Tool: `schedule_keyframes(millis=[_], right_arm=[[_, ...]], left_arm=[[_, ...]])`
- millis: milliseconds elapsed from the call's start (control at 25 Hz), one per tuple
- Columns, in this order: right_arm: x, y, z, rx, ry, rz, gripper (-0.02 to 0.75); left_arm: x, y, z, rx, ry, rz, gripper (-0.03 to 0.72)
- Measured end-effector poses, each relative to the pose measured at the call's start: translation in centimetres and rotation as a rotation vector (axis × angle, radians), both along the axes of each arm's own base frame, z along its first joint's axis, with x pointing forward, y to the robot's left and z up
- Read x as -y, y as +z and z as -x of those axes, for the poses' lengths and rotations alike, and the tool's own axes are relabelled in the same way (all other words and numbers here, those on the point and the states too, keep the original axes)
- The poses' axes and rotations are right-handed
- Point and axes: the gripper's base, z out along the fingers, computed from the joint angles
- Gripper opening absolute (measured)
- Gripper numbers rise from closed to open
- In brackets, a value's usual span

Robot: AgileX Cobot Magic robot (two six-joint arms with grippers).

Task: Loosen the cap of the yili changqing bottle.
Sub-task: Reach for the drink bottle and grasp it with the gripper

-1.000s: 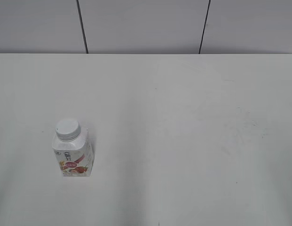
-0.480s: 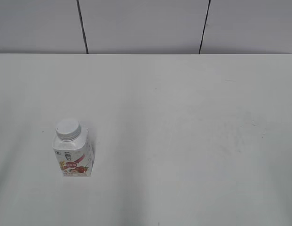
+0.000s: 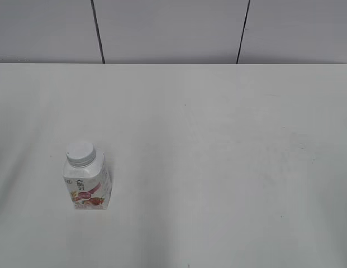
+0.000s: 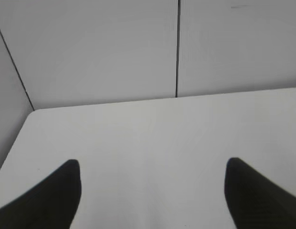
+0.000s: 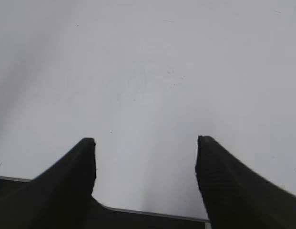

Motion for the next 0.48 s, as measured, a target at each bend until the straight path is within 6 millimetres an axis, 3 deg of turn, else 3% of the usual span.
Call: schedule_keyframes(millis=[200, 280, 480], right_arm=[[0.0, 0.0, 0.0, 0.000, 0.000, 0.000, 0.522], [0.0, 0.0, 0.0, 0.000, 0.000, 0.000, 0.522], [0.0, 0.0, 0.0, 0.000, 0.000, 0.000, 0.522]], left_arm=[[0.8, -5.3, -0.5, -0.060, -0.051, -0.005, 0.562], [1.4, -6.6, -0.2, -0.085, -0.101, -0.017, 0.562], [2.6, -7.2, 0.1, -0.072, -0.217, -0.076, 0.562]])
